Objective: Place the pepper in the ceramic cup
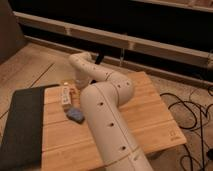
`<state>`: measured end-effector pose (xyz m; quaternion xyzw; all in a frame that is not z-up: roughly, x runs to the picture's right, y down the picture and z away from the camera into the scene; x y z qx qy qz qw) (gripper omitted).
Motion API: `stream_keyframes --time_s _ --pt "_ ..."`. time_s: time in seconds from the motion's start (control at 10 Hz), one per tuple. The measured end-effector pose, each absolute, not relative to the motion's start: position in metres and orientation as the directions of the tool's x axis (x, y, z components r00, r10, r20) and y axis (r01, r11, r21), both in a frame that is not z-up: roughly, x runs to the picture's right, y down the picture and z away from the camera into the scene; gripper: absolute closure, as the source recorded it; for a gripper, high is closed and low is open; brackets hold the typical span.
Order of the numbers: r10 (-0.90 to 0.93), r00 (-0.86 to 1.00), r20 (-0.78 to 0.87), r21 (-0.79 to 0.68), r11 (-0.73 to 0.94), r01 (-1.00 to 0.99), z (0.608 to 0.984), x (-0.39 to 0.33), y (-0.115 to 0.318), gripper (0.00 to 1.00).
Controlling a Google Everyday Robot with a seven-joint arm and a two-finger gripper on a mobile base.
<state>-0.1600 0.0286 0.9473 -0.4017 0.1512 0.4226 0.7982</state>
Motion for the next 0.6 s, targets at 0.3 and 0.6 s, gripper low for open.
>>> stream_keyframes --time_s 0.3,0.6 --pt "0.608 0.633 -0.479 -0.496 0.408 -0.767 0.917 -0.176 -0.016 1.0" --pt "0.646 0.621 -0.445 -0.444 0.443 -0.779 0.886 -0.168 -0.033 1.0"
